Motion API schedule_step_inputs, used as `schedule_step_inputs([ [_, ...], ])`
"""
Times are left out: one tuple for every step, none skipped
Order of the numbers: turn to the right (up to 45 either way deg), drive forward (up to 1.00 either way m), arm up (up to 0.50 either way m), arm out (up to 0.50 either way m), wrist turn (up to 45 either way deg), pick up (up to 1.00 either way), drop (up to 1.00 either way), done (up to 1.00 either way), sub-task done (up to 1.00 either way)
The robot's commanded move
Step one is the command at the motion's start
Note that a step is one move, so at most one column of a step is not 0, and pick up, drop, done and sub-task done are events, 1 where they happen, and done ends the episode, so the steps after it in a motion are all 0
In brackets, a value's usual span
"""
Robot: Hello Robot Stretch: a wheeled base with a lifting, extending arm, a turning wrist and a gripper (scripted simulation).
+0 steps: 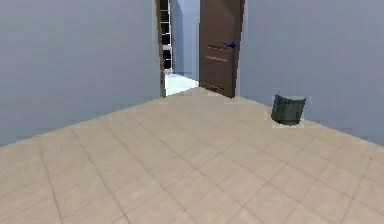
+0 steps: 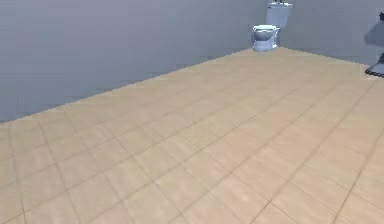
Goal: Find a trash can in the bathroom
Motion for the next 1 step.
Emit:
schedule_step_inputs([
  [0.0, 1.00, 0.00, 0.00, 0.0, 0.00, 0.00, 0.00, 0.00],
])
